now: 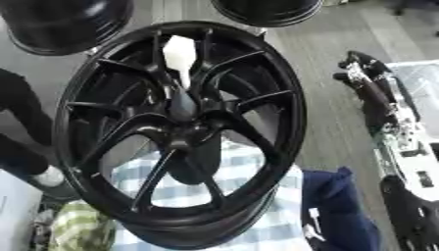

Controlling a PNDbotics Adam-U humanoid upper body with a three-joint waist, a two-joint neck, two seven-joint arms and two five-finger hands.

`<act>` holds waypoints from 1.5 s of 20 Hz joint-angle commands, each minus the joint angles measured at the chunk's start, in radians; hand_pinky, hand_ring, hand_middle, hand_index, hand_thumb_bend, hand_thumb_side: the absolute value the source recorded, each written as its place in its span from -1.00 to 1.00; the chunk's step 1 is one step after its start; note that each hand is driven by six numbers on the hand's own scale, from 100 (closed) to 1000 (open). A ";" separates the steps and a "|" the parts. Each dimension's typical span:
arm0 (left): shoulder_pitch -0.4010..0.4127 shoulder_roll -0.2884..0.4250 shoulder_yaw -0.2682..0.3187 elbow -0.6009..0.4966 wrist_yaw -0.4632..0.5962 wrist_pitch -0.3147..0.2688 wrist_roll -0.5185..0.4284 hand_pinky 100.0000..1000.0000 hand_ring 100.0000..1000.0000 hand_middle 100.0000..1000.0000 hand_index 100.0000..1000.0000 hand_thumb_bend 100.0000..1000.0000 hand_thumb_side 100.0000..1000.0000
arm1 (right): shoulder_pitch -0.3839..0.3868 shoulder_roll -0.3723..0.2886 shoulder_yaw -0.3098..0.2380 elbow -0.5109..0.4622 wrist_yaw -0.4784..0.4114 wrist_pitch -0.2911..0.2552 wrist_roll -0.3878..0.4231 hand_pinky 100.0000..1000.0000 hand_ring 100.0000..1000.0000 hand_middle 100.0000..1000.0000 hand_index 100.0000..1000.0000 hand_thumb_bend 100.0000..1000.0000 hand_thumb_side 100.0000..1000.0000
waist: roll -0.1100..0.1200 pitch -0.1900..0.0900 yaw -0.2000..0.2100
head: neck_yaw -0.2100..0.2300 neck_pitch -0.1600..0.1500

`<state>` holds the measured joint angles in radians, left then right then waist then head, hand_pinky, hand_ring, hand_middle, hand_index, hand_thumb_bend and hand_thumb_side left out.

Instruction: Pull the pin out of the wheel hub.

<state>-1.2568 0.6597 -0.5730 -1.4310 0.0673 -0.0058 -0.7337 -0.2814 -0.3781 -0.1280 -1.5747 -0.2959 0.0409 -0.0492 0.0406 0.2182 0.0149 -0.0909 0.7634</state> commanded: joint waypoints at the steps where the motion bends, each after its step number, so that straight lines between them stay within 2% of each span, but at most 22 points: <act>1: -0.039 -0.013 -0.025 0.031 -0.024 0.019 -0.049 0.69 0.59 0.58 0.64 -0.95 0.24 | -0.009 -0.031 -0.002 -0.008 -0.005 -0.001 0.003 0.80 0.31 0.30 0.57 -1.00 -0.23 | -0.002 -0.021 -0.001 | -0.002 0.004; 10: -0.060 -0.061 -0.060 0.089 -0.120 0.037 -0.123 0.73 0.64 0.58 0.66 -0.66 0.10 | -0.007 -0.028 0.000 -0.007 -0.008 0.001 0.006 0.80 0.31 0.30 0.57 -1.00 -0.22 | -0.001 -0.021 -0.003 | -0.013 0.004; 16: -0.064 -0.095 -0.081 0.126 -0.146 0.028 -0.170 0.76 0.66 0.59 0.67 -0.56 0.04 | -0.007 -0.025 0.000 -0.007 -0.008 0.003 0.007 0.80 0.31 0.30 0.57 -1.00 -0.22 | 0.001 -0.020 -0.006 | -0.012 -0.001; 17: -0.064 -0.098 -0.085 0.131 -0.147 0.025 -0.172 0.76 0.66 0.59 0.67 -0.54 0.03 | -0.007 -0.025 0.000 -0.006 -0.007 0.003 0.007 0.80 0.31 0.30 0.57 -1.00 -0.22 | 0.001 -0.019 -0.006 | -0.012 -0.002; 21: -0.066 -0.111 -0.089 0.150 -0.167 0.010 -0.173 0.78 0.68 0.58 0.68 -0.24 -0.14 | -0.005 -0.022 0.000 -0.005 -0.007 0.005 0.008 0.80 0.31 0.30 0.57 -1.00 -0.22 | 0.002 -0.018 -0.007 | -0.013 -0.007; 24: -0.072 -0.121 -0.087 0.154 -0.210 -0.007 -0.173 0.84 0.72 0.56 0.68 -0.08 -0.24 | -0.005 -0.020 0.001 -0.005 -0.007 0.006 0.009 0.80 0.31 0.29 0.57 -1.00 -0.22 | 0.002 -0.016 -0.008 | -0.014 -0.010; 30: -0.074 -0.125 -0.067 0.153 -0.293 -0.022 -0.140 0.88 0.74 0.56 0.72 0.01 -0.34 | -0.004 -0.019 0.001 -0.004 -0.006 0.007 0.009 0.80 0.30 0.29 0.57 -1.00 -0.21 | 0.003 -0.012 -0.009 | -0.017 -0.014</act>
<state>-1.3039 0.5261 -0.6603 -1.2751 -0.2105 -0.0249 -0.8841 -0.2796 -0.3793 -0.1225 -1.5697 -0.3021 0.0478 -0.0423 0.0463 0.2201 0.0073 -0.1065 0.7619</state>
